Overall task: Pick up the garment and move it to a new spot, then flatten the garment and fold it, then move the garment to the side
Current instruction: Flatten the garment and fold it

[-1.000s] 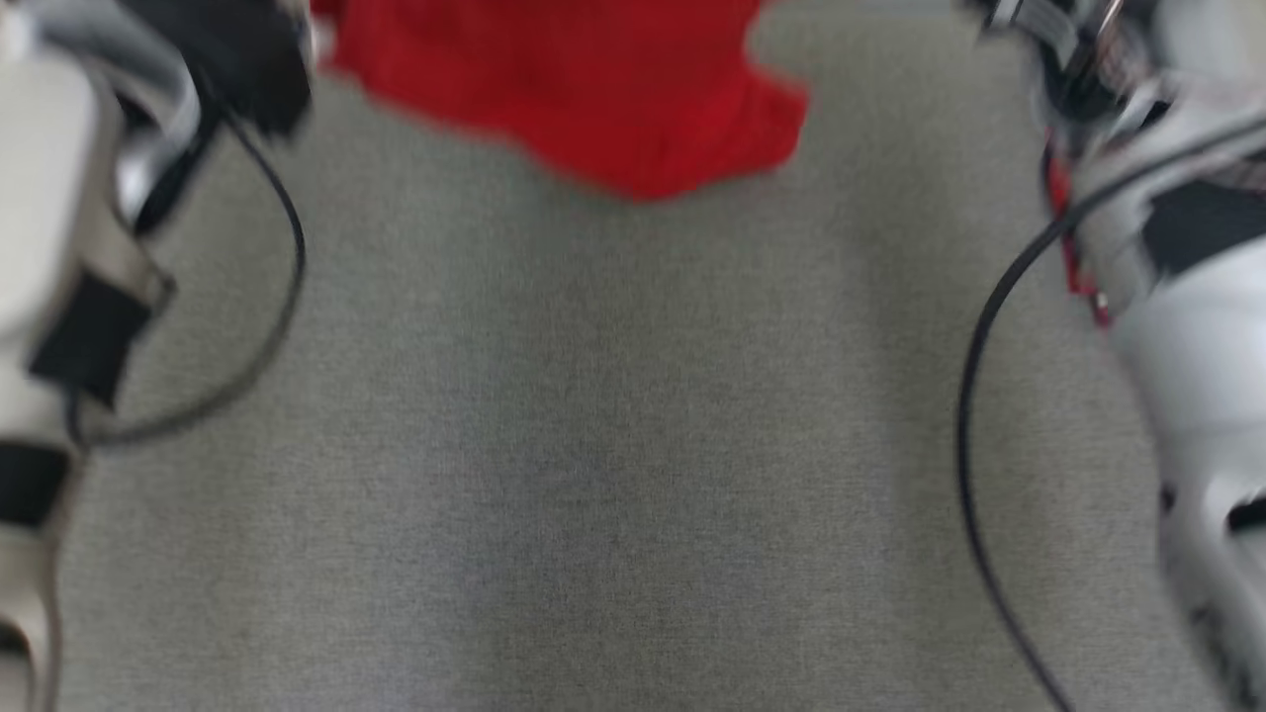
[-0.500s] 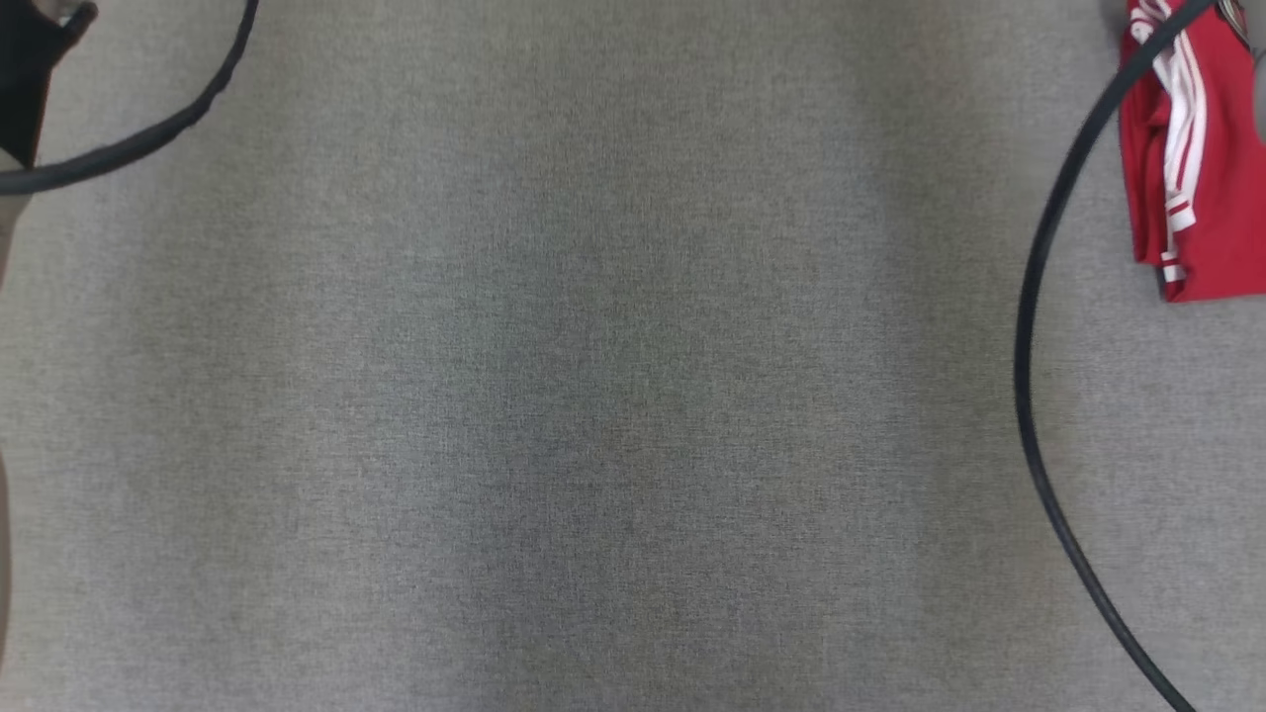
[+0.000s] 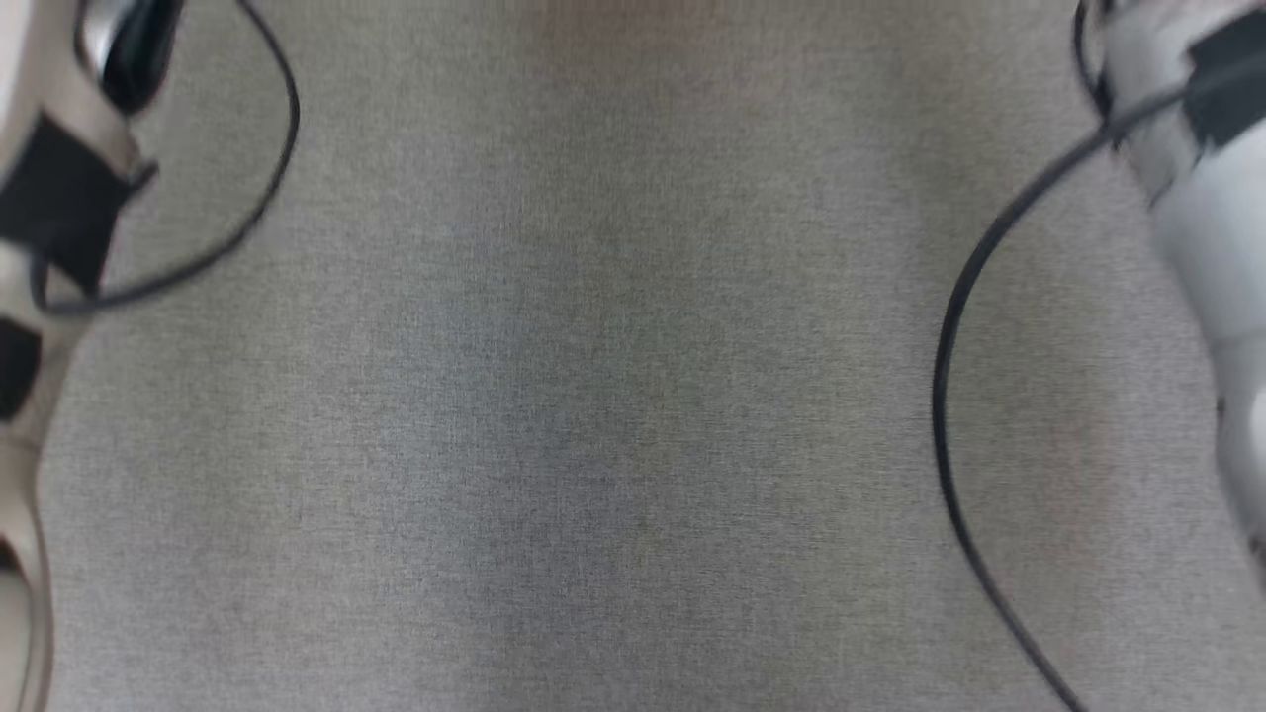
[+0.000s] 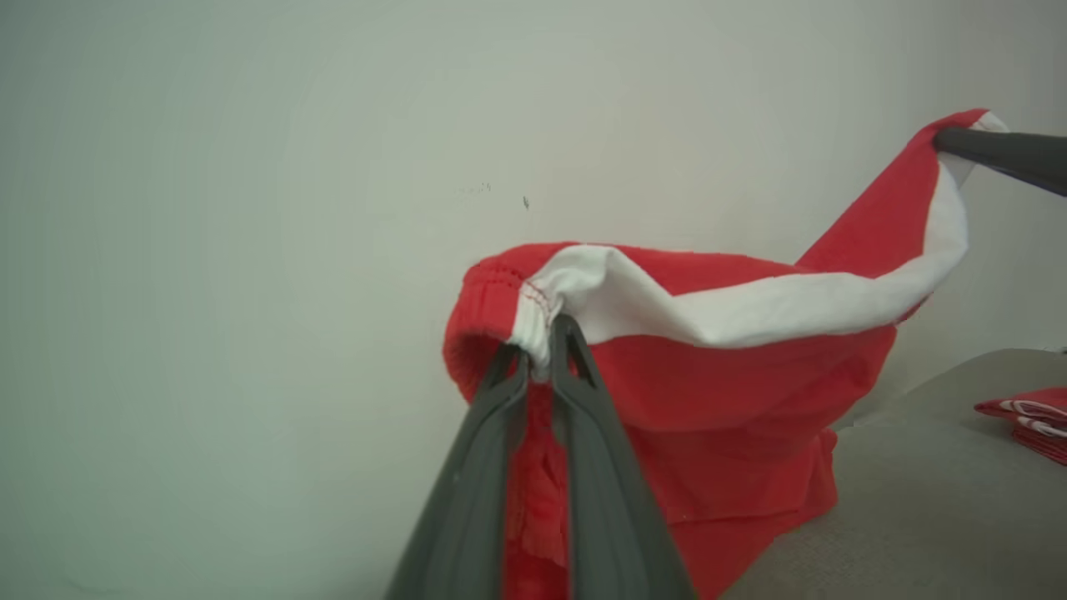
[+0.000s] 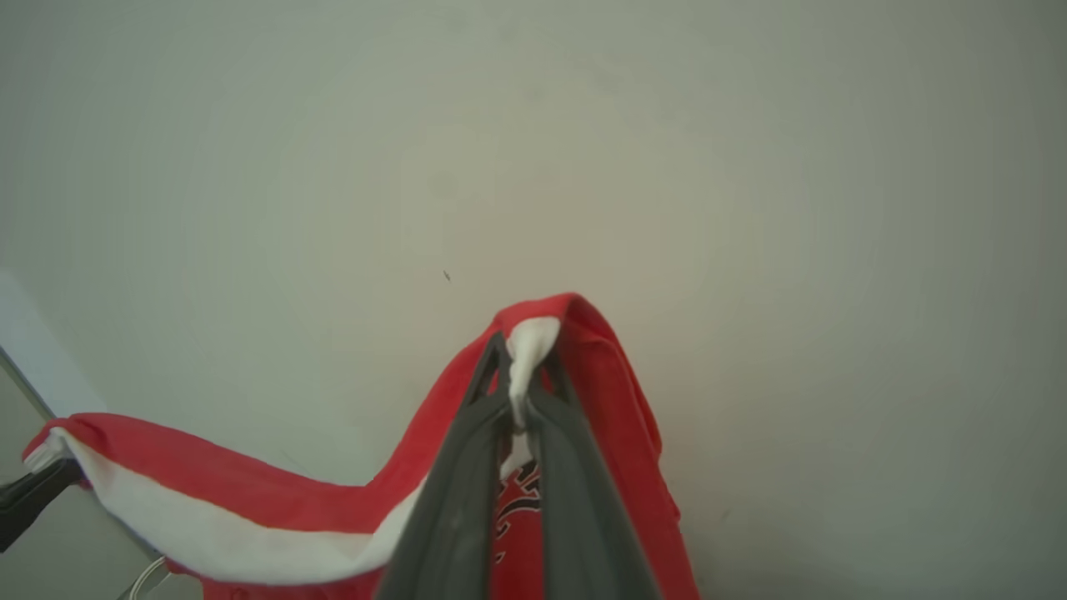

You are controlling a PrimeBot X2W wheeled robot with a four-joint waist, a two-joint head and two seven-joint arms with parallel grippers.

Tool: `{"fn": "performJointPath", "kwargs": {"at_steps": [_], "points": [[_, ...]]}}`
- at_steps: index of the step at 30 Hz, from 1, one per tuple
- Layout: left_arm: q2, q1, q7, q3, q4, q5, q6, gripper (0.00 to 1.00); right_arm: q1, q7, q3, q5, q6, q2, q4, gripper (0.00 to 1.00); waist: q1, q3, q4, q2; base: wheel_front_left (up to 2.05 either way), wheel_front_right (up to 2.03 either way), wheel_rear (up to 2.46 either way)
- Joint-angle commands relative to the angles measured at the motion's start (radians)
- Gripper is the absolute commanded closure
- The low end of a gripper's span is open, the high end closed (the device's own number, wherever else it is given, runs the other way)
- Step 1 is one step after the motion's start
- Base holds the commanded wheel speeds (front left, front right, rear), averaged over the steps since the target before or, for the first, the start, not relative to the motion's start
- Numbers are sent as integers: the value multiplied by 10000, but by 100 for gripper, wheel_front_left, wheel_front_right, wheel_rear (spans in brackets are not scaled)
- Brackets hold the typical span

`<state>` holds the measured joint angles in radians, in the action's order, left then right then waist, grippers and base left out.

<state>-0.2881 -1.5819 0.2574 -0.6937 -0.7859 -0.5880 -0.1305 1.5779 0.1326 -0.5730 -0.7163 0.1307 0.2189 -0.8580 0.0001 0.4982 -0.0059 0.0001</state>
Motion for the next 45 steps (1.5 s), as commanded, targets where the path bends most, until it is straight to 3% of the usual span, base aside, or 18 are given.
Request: {"fn": "performJointPath", "kwargs": {"at_steps": [1,9,14,21,31,33,34,45], "points": [[-65,436,77,31,217,-81,12,100,-439,77,-200,-160,0,108,240,100,-1,-188,-77,-1,0,0,0],[-699,3987,82,837,2740,-254,656,100,-3606,222,-1361,-1345,2,909,2507,100,-1,-1203,-326,-1,0,0,0],[-1059,6885,83,1125,4431,-322,1434,100,-6123,-22,-1919,-1878,2,1646,4015,100,-1,-1838,-568,-1,0,0,0],[-1050,9779,84,1304,5995,-237,2227,100,-8848,-260,-2112,-2090,2,2318,5366,100,-1,-2536,-651,-1,0,0,0],[-714,12834,85,1491,6646,430,2542,100,-11999,-868,-1918,-1938,2,2730,6352,100,-1,-3505,-572,-1,0,0,0],[-656,13389,85,1599,6679,596,2585,100,-12596,-1016,-1686,-1802,2,2773,6557,100,-1,-3677,-556,-1,0,0,0],[-487,14337,85,1929,6784,820,2611,100,-13796,-1526,-1149,-1571,2,2848,7080,100,-1,-4031,-480,-1,0,0,0],[-507,16132,86,2468,6882,1492,2411,100,-17107,-3263,455,-962,0,2240,8695,100,-1,-4644,-161,-1,0,0,0]]}}
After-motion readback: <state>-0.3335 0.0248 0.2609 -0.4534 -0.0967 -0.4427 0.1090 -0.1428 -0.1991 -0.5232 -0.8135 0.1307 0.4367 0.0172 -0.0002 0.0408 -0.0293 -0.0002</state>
